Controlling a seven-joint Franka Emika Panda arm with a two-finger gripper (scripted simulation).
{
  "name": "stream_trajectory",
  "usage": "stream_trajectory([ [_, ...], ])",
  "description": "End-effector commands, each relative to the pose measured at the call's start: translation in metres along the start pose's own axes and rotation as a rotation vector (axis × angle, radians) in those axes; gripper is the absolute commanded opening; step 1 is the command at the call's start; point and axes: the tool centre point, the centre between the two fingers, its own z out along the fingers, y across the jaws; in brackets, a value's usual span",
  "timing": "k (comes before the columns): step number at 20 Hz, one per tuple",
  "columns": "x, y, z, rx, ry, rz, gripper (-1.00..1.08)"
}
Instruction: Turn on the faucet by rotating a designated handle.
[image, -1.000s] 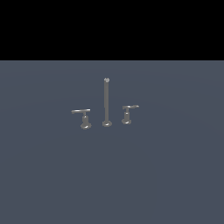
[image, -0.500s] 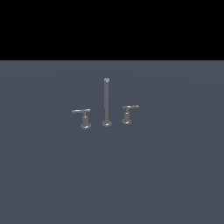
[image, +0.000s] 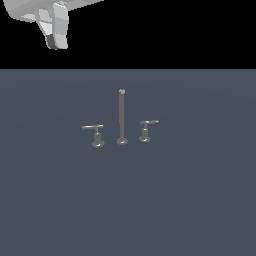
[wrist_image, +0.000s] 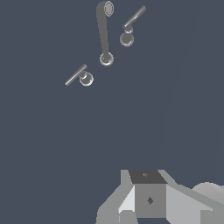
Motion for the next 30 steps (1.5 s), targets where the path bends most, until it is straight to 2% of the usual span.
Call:
stream_trajectory([
  [1,0.005,-0.013,0.015,0.002,-0.001,0.048,-1.0],
  [13,0.033,-0.065,0.076,0.005,-0.002,0.251,-1.0],
  [30,0.089,-0.12,0.158,0.0,0.003,0.519,-1.0],
])
